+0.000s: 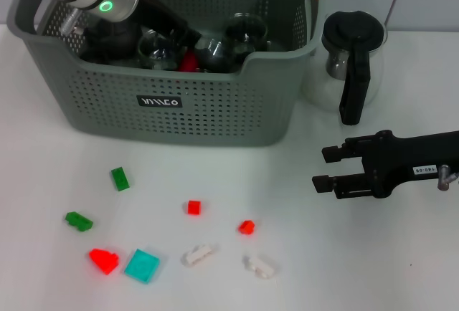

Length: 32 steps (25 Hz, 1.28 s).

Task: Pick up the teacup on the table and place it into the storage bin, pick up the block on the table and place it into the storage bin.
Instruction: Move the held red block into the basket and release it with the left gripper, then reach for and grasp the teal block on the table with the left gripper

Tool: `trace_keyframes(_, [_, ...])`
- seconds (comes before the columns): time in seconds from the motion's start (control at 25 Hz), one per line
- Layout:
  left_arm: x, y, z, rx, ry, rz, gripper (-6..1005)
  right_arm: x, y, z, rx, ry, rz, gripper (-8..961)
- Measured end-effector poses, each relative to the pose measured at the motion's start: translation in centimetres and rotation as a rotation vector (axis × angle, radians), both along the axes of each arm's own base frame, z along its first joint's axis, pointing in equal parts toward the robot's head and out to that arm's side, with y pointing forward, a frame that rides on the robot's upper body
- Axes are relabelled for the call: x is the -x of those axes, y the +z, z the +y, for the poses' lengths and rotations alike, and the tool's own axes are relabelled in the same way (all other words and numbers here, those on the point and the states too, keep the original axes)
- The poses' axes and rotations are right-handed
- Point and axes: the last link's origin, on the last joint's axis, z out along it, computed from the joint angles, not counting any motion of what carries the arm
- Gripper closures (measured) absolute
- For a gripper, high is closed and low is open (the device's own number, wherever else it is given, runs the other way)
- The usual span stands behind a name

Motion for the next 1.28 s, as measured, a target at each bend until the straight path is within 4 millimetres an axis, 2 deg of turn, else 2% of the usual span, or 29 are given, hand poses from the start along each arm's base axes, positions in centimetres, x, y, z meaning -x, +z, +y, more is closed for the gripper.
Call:
trace_keyframes(0.16, [-0.9,1.0,-0.1,-0.027,-0.001,-0.062,637,0.0,0.0,0.0,0.002,0.002,0.001,252])
trace_keyframes(0.28, [-1.5,3.0,-0.8,-0.052,-0.004,-0.171,575,0.0,0.0,-0.1,0.004,0.001,0.002,253])
trace_keyframes(0.4, [-1.9,5.4,-2.7,-0.037,-0.035,-0.350,512,0.0,0.0,-0.1,0.004,-0.001,0.002,253])
trace_keyframes(0.52, [-1.4,7.6,-5.1,-0.009,-0.084,-0.536,450,0.0,0.0,-0.1,0.005,-0.001,0.003,253])
trace_keyframes(0.68, [0.8,8.5,-7.7,-0.002,-0.096,-0.640,322,-0.1,-0.1,-0.2,0.007,-0.004,0.004,253])
trace_keyframes(0.72, [1.5,8.5,-8.3,-0.004,-0.094,-0.648,290,-0.1,-0.1,-0.2,0.007,-0.005,0.003,254])
trace_keyframes(0.84, [2.9,8.4,-10.3,0.026,-0.111,-0.618,292,-0.2,-0.1,-0.2,0.006,-0.007,0.003,254])
trace_keyframes(1.08, [4.0,9.0,-14.6,0.220,-0.161,-0.532,296,-0.3,-0.1,-0.3,0.010,-0.013,0.000,253])
trace_keyframes(1.28, [6.5,8.4,-15.6,0.280,-0.044,-0.399,297,-0.5,-0.2,-0.4,0.011,-0.021,-0.003,252])
